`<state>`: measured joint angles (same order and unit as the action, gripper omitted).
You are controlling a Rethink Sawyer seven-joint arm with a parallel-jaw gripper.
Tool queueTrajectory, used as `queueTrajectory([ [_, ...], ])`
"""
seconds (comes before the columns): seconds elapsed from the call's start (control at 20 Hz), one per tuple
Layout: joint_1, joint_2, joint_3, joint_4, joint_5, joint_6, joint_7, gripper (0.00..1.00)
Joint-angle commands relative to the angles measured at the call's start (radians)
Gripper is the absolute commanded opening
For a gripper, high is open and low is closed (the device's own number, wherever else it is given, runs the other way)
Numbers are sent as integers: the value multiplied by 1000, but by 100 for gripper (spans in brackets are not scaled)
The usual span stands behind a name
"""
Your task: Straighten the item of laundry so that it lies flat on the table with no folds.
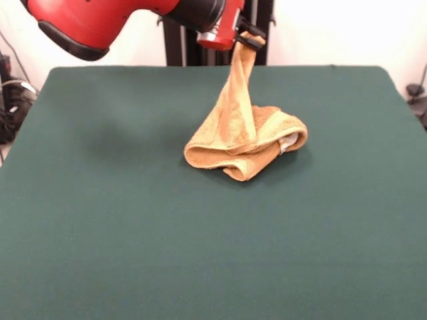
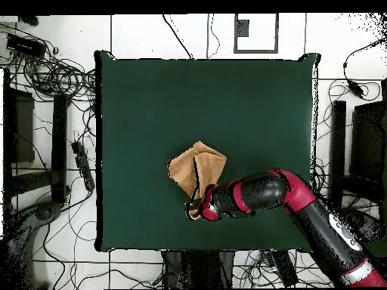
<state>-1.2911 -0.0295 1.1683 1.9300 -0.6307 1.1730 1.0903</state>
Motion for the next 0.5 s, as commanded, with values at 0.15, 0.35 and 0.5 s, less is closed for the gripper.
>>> queueTrajectory([
  [0.15,-1,-58,-3,24,-35,-82,-120,0],
  [0.35,-7,-59,-14,23,-36,-77,-151,0],
  [0.5,-14,-59,-28,16,-42,-67,-176,0],
])
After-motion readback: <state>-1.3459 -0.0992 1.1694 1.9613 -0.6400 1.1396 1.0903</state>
